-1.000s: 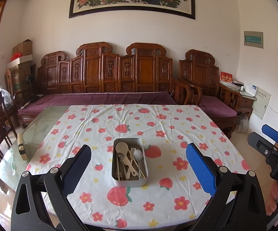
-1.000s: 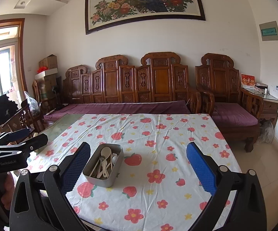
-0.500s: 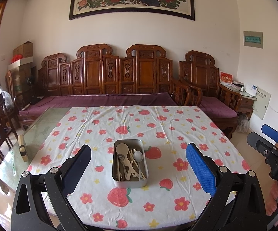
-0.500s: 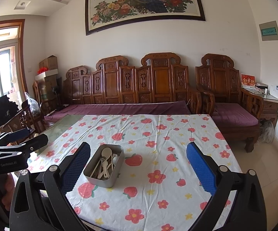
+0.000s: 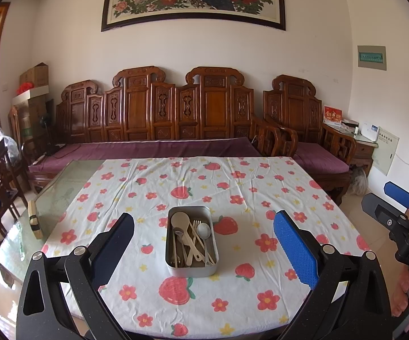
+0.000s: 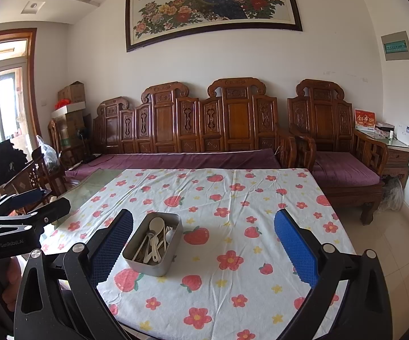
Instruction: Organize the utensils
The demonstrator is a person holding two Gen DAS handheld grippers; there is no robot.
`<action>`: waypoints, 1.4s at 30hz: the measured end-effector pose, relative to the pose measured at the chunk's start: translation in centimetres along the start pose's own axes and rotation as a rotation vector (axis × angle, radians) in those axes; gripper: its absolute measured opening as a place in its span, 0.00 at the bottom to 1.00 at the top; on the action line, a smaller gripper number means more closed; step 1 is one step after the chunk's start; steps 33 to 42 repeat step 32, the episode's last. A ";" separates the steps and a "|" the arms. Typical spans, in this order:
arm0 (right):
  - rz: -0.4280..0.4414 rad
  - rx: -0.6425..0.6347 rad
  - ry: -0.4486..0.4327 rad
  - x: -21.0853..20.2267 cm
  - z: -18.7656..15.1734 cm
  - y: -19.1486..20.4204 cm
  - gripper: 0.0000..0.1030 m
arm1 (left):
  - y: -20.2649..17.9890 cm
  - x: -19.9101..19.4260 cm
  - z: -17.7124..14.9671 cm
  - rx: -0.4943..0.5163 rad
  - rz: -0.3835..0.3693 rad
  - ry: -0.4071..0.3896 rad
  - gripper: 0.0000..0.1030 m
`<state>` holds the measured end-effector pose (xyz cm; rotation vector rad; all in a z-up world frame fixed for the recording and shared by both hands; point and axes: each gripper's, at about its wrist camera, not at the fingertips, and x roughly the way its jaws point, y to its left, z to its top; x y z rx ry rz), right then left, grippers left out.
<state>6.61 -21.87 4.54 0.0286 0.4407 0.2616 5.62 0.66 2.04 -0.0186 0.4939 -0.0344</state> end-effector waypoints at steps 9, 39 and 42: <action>0.002 0.003 0.000 0.0 0.0 0.1 0.98 | 0.0 0.0 0.1 0.001 0.000 -0.001 0.93; 0.002 0.004 -0.001 -0.1 0.0 0.1 0.98 | 0.0 -0.2 0.0 0.003 0.000 -0.004 0.93; 0.002 0.004 -0.001 -0.1 0.0 0.1 0.98 | 0.0 -0.2 0.0 0.003 0.000 -0.004 0.93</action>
